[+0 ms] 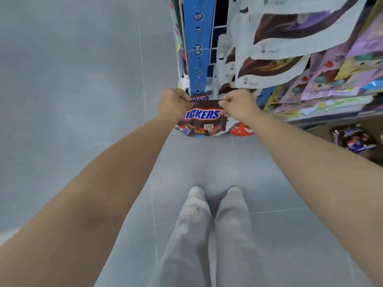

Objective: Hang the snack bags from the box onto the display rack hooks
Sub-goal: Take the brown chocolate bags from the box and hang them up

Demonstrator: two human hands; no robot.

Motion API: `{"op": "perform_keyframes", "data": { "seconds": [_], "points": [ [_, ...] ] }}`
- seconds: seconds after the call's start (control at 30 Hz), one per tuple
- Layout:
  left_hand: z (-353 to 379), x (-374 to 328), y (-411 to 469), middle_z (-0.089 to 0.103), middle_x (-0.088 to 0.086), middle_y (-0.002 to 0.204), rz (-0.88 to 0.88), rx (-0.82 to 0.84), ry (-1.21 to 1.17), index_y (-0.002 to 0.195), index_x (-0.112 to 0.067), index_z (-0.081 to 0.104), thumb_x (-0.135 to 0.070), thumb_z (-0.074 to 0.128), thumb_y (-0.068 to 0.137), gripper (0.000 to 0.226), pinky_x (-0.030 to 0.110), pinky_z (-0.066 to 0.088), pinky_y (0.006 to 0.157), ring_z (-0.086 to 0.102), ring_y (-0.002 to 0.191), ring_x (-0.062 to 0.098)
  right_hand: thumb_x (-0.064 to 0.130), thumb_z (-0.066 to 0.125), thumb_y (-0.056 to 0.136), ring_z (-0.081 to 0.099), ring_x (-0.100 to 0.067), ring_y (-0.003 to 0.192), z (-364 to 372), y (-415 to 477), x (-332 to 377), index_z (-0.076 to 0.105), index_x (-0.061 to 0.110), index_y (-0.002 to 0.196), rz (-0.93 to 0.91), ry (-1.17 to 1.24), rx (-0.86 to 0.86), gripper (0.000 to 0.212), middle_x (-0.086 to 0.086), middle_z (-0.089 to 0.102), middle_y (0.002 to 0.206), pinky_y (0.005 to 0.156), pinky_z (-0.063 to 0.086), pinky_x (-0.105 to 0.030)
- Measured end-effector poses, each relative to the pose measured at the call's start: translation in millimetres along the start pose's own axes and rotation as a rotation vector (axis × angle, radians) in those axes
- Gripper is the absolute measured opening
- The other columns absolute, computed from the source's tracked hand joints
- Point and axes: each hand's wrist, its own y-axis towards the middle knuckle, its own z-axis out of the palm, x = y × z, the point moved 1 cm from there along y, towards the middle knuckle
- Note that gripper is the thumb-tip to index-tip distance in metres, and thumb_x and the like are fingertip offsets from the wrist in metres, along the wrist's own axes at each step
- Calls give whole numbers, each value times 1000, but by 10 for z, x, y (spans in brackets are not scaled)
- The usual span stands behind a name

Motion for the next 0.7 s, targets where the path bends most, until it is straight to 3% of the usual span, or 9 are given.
{"op": "perform_keyframes", "data": {
  "seconds": [0.07, 0.1, 0.23, 0.3, 0.37, 0.43, 0.53, 0.63, 0.7],
  "points": [
    [219, 65, 110, 67, -1, 82, -51, -79, -65, 67, -25, 56, -19, 68, 81, 19, 35, 55, 80, 67, 84, 22, 12, 58, 89, 69, -29, 82, 114, 111, -151, 68, -3, 94, -8, 36, -110, 19, -19, 69, 90, 80, 56, -46],
    [312, 77, 164, 69, 0, 84, -62, -119, -95, 68, -25, 57, -19, 67, 80, 17, 36, 54, 82, 67, 85, 23, 12, 59, 88, 69, -31, 81, 172, 153, -207, 69, -3, 93, -12, 81, -167, 19, -19, 70, 89, 80, 55, -46],
    [530, 38, 313, 72, -3, 86, -84, -280, -222, 78, -28, 60, -24, 63, 82, 7, 43, 52, 86, 67, 85, 19, 16, 61, 88, 62, -7, 64, 253, 247, -230, 72, -1, 94, -18, 220, -396, 22, -9, 69, 79, 70, 51, -24],
    [575, -9, 368, 72, -6, 90, -79, -336, -267, 94, -29, 64, -28, 59, 86, 9, 41, 51, 87, 67, 88, 16, 19, 64, 86, 57, 5, 49, 275, 303, -199, 72, 0, 86, -5, 349, -493, 20, -7, 68, 74, 61, 50, -19],
    [605, -68, 437, 72, -7, 98, -43, -367, -231, 111, -28, 63, -30, 56, 89, 23, 39, 49, 91, 65, 94, 14, 17, 67, 84, 61, 2, 49, 320, 384, -192, 65, 9, 68, 28, 540, -547, 18, -2, 67, 70, 62, 55, -24],
    [618, -113, 512, 71, -7, 104, 2, -393, -193, 113, -28, 64, -30, 54, 91, 24, 39, 46, 95, 64, 98, 14, 18, 70, 81, 68, -15, 60, 360, 444, -190, 60, 19, 62, 79, 656, -592, 22, 0, 68, 68, 67, 59, -36],
    [596, -112, 618, 70, -7, 100, 25, -411, -187, 102, -25, 66, -29, 54, 90, 17, 40, 43, 97, 63, 94, 12, 19, 72, 79, 70, -24, 71, 394, 518, -154, 65, 12, 78, 107, 785, -588, 10, -5, 71, 81, 72, 59, -42],
    [572, -78, 684, 70, -11, 97, 40, -427, -147, 96, -27, 68, -31, 55, 89, 15, 38, 36, 103, 61, 92, 8, 14, 71, 81, 63, -4, 73, 403, 561, -114, 64, 3, 101, 98, 824, -612, 23, 2, 64, 90, 70, 56, -16],
    [587, -102, 692, 70, -14, 97, -1, -448, -142, 94, -30, 69, -35, 55, 89, 16, 40, 25, 109, 59, 95, 6, 10, 69, 82, 59, -2, 75, 407, 580, -90, 62, -1, 107, 90, 840, -653, 28, 2, 60, 93, 69, 51, -8]
  ]
}}
